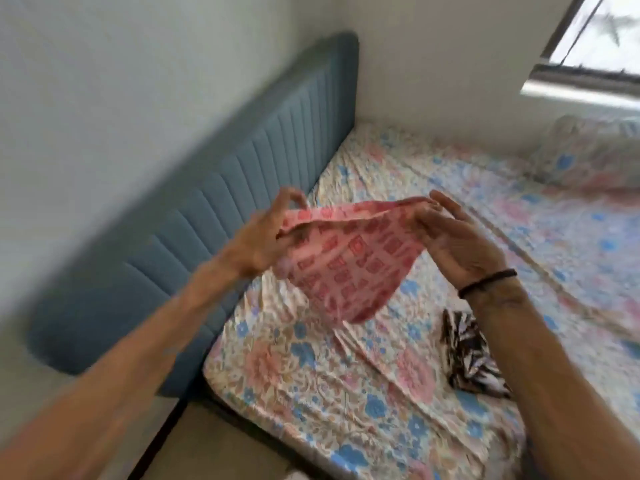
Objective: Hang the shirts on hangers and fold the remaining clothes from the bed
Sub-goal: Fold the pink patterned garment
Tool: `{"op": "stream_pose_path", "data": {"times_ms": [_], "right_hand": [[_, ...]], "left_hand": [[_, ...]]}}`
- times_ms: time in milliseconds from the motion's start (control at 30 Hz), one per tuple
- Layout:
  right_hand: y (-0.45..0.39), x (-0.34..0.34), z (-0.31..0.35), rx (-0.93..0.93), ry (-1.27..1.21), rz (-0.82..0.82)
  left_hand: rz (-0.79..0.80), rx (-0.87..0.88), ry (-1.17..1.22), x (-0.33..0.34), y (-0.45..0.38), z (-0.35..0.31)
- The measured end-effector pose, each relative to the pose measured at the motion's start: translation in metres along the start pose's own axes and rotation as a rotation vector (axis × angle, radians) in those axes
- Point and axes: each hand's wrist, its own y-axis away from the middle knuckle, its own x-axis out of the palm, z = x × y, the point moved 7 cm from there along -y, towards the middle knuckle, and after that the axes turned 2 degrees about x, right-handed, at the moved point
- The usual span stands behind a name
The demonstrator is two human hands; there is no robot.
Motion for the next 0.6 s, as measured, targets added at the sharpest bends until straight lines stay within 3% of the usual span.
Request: {"op": "stream_pose_path", "data": {"times_ms": [100,167,300,367,433,600], "right_hand": [[0.023,0.035,0.082,-0.392,0.722,-0.114],[0.032,0.075,0.117,-0.595,0.928,-0.103],[0.087,0.215,0.133,-0.790,0.919,0.371],[0.110,0.273,0.132,-0.777,0.888,0.530],[0.121,0.309,0.134,-0.702,0.810,0.586],[0.139,0.340,0.110,-0.474,0.853,0.884]], "left_hand": [[-0.099,0.163,-0.265,-0.096,-0.019,-0.082],[-0.101,0.163,-0.370,-0.145,-0.027,-0.127],[0.005,0.182,-0.592,-0.199,-0.026,-0.213],[0.057,0.176,-0.657,-0.215,-0.018,-0.246],[0.063,0.153,-0.653,-0.240,-0.001,-0.270],[-0.127,0.130,-0.584,-0.329,0.056,-0.296]]}}
